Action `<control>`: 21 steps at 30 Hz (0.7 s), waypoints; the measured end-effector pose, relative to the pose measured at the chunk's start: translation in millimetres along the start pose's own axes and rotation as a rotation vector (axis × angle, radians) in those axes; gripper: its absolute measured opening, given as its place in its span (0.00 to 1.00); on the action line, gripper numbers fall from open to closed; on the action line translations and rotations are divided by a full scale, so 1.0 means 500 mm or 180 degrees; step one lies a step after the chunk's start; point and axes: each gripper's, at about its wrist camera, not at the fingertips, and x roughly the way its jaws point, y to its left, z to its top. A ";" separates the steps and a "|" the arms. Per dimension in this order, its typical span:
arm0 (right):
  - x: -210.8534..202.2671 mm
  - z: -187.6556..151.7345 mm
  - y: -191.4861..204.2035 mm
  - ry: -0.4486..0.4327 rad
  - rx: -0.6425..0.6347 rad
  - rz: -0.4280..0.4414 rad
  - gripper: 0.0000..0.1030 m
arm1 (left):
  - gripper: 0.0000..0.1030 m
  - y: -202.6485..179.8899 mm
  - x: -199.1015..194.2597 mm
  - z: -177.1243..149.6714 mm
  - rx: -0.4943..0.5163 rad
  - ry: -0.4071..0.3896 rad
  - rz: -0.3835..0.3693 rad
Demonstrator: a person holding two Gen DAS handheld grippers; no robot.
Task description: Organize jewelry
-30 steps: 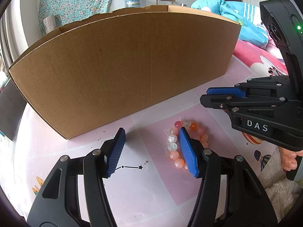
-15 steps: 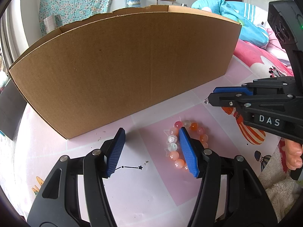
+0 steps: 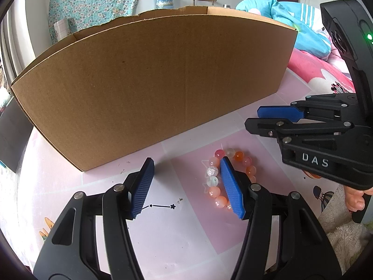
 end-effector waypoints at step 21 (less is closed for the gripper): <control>-0.031 -0.015 -0.045 -0.0054 0.0222 0.0015 0.14 | 0.55 0.004 0.001 0.002 -0.0001 0.0010 0.0015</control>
